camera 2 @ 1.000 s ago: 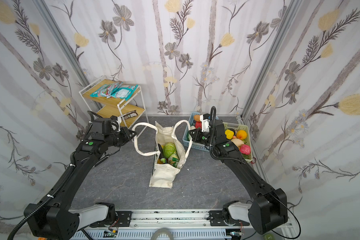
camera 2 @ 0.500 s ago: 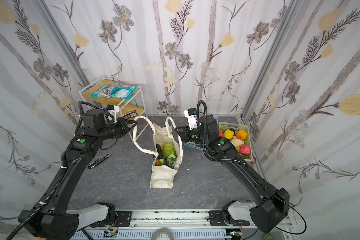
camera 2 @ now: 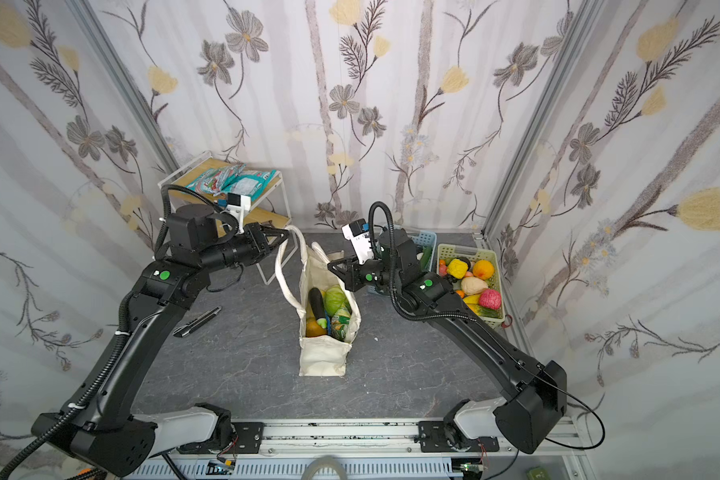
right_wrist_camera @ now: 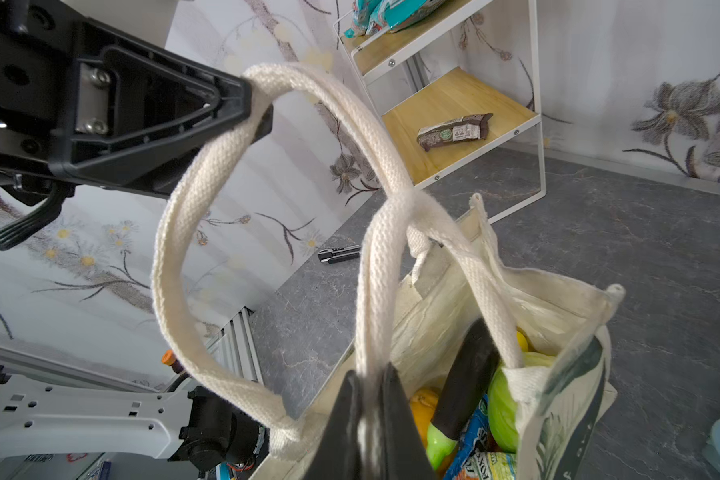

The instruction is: Place the food into the grocery bag and tie it

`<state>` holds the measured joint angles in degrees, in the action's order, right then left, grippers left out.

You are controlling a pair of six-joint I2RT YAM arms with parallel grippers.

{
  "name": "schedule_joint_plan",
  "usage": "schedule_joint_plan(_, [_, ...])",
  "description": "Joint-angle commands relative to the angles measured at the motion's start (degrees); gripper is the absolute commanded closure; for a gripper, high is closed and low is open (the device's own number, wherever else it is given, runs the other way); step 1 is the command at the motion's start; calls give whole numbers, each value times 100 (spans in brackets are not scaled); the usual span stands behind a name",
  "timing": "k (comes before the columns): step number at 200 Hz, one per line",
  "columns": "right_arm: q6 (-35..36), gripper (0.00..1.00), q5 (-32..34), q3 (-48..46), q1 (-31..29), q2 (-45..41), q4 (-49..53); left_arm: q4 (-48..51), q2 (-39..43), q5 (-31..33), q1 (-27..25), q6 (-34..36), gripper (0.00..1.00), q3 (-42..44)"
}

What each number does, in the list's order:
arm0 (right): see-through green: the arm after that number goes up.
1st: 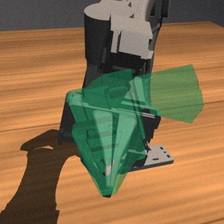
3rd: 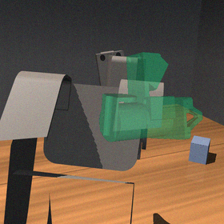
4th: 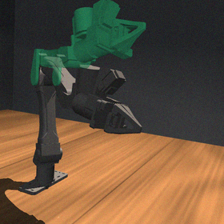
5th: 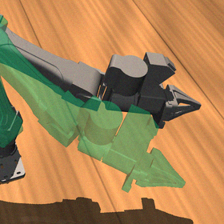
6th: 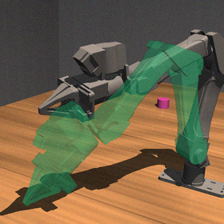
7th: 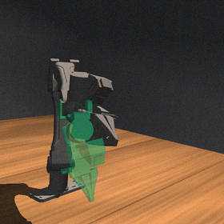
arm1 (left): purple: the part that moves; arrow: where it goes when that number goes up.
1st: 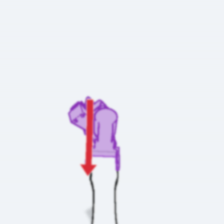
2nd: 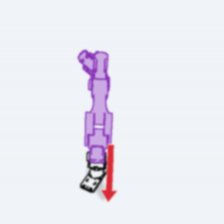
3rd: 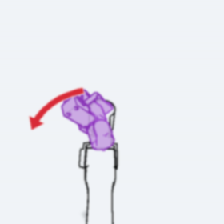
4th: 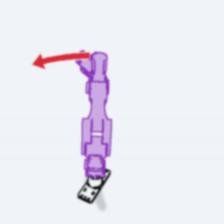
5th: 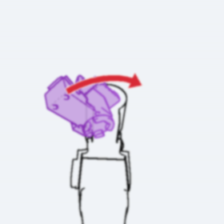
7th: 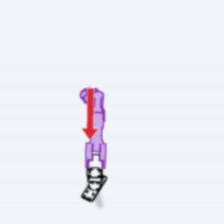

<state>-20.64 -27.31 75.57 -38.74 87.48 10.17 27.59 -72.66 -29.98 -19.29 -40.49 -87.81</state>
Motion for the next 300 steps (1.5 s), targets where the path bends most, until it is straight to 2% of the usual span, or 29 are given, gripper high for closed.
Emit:
schedule_joint_plan(1, [134,90,-305,54,-93,74,-222,-169,-115,281,-180,41,84,-150])
schedule_joint_plan(46, [219,90,-467,24,-246,103,-286,-65,-255,1005,-545,44,82,-254])
schedule_joint_plan(146, [144,91,-474,-119,-380,135,-670,-115,-580,1484,-1157,-38,77,-483])
schedule_joint_plan(221, [122,91,-343,-354,-368,8,-915,317,-916,1785,-1569,347,59,-834])
schedule_joint_plan(244, [113,91,-305,-411,-362,-37,-964,463,-857,1943,-1580,473,49,-894])
schedule_joint_plan(268, [91,91,-301,-419,-337,-37,-970,860,-776,2233,-1578,762,39,-1103])
schedule_joint_plan(300, [69,91,-276,-420,-337,-29,-987,1673,-789,2727,-1552,1191,33,-1463])
